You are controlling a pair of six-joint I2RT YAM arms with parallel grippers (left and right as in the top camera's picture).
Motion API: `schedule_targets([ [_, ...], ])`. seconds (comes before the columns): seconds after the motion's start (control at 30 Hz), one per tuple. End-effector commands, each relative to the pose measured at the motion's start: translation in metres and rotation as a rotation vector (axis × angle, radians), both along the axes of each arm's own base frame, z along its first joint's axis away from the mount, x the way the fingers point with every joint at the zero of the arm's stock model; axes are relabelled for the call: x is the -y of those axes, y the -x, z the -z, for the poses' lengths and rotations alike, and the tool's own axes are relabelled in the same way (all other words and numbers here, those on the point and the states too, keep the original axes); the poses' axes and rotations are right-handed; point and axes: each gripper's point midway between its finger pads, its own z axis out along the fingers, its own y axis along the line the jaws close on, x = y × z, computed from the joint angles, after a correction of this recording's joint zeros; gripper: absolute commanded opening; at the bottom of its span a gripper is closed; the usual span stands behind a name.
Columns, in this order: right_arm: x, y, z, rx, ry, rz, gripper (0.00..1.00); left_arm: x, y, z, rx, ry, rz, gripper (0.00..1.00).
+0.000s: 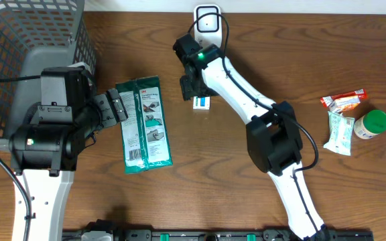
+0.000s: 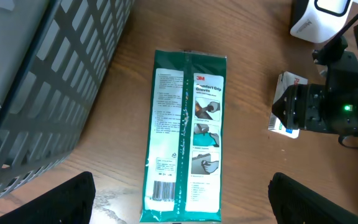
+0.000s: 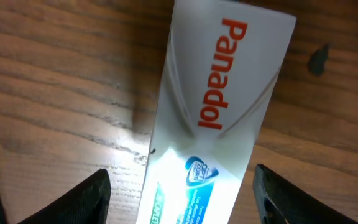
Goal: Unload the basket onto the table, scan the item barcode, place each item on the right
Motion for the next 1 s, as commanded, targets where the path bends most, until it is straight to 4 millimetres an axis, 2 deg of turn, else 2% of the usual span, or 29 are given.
schedule_targets([
  [0.0, 0.010, -0.008, 0.008, 0.038, 0.057, 0.063, 0.69, -0.002, -0.001, -0.003, 0.008, -0.019, 0.009, 0.90],
  [0.23, 0.007, -0.013, 0.030, 0.034, 0.045, 0.118, 0.67, -0.002, -0.001, -0.003, 0.008, -0.019, 0.009, 0.90],
  [0.4, 0.004, -0.007, 0.026, 0.013, 0.034, 0.105, 0.57, -0.002, -0.001, -0.003, 0.008, -0.019, 0.009, 0.90],
  [0.57, 0.007, 0.013, 0.008, -0.058, 0.033, 0.032, 0.53, -0.002, -0.001, -0.003, 0.008, -0.019, 0.009, 0.90],
  [0.73, 0.014, 0.041, 0.007, -0.180, 0.056, -0.061, 0.52, -0.002, -0.001, -0.003, 0.008, -0.019, 0.009, 0.90],
  [0.83, 0.019, 0.057, 0.006, -0.250, 0.069, -0.108, 0.47, -0.002, -0.001, -0.003, 0.008, -0.019, 0.009, 0.90],
  [0.97, 0.015, 0.082, 0.004, -0.355, 0.039, -0.202, 0.46, -0.002, -0.001, -0.003, 0.008, -0.019, 0.009, 0.90],
])
